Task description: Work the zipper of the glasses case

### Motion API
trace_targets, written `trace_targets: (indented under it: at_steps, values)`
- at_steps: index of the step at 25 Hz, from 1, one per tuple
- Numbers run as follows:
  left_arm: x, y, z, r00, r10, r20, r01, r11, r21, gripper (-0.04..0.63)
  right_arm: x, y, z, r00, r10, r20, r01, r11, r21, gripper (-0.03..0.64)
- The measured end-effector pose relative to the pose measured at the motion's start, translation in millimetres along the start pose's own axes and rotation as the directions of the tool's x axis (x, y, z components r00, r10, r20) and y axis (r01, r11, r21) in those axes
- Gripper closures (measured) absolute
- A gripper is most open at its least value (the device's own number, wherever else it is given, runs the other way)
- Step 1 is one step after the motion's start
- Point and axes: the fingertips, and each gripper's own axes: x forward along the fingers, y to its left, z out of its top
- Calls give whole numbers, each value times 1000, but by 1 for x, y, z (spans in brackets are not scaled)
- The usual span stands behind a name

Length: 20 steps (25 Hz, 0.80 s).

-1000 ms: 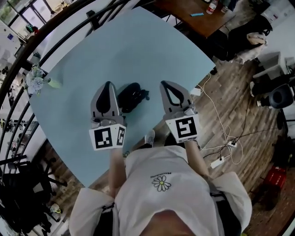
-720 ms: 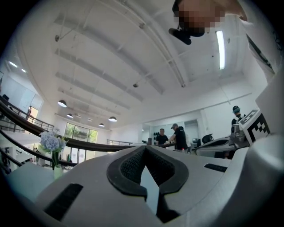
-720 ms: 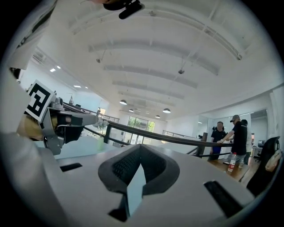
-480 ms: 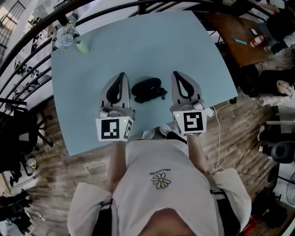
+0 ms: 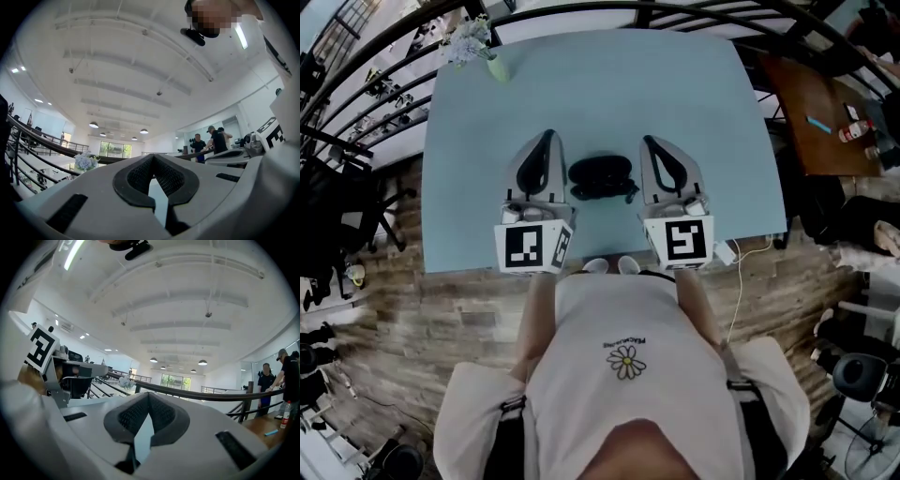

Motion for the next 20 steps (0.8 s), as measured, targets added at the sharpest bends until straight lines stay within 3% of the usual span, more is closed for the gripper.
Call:
trace_targets:
  at_steps: [4,8,12,14,17,20]
  values:
    - [3,-9,6,1000,10,-6,-10,1000,-11,580,-11,-9,-10,999,12,-41,-11,1000,16,609]
    - [11,-5,5,1000,11,-19,-10,1000,24,581,-14,-12,-19,996,5,-85,-2,999,34,609]
    - [31,3,-34,992,-63,-113,68,997,33,580,-18,-8,-26,996,19,-87,-17,1000,14,609]
    - [43,13,-69,974,-82,-209,81,997,-14,580,-19,-2,-33,994,30,-101,-29,999,19,609]
    - [51,22,-119,932,-93,-351,64,993,-95,580,-22,16,-55,986,79,-144,-71,996,62,609]
    - [52,21,-152,892,-116,-437,69,990,-123,580,-22,39,-90,969,140,-204,-119,987,112,609]
